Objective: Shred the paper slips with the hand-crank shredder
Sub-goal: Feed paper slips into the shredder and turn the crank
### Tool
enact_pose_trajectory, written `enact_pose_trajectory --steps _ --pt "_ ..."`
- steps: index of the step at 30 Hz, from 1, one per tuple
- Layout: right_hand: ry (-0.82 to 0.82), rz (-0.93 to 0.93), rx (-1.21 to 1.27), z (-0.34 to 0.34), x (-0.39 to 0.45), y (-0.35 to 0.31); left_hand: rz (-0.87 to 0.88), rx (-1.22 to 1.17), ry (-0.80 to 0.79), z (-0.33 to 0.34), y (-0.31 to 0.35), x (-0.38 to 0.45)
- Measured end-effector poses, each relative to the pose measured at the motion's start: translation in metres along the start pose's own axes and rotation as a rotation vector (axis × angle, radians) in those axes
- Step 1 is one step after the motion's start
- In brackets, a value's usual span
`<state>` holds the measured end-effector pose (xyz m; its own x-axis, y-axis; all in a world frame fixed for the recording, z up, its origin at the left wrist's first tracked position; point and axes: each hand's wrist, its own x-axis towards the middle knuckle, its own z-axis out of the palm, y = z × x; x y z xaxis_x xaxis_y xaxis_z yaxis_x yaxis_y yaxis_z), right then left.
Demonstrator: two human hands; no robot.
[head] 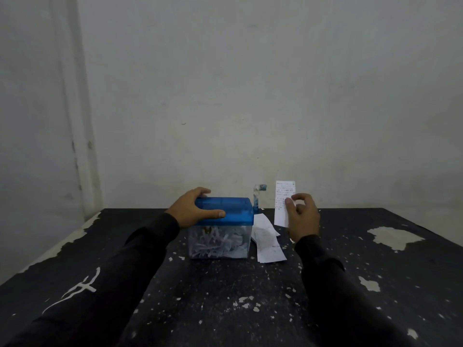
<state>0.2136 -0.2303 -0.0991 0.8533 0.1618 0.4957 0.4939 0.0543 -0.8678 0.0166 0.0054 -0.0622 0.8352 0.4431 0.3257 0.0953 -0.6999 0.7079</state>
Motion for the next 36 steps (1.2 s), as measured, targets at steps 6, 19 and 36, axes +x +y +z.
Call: enact_pose_trajectory --steps 6,19,36 --pt "-0.076 -0.269 0.03 0.01 -0.002 -0.035 0.197 0.075 0.078 -0.003 0.001 -0.001" --pt "-0.64 -0.345 -0.061 0.079 0.004 -0.103 0.157 -0.491 0.154 -0.01 0.042 0.003" --pt "-0.112 -0.54 -0.51 0.055 0.003 -0.052 0.173 -0.148 0.311 -0.021 0.003 0.013"
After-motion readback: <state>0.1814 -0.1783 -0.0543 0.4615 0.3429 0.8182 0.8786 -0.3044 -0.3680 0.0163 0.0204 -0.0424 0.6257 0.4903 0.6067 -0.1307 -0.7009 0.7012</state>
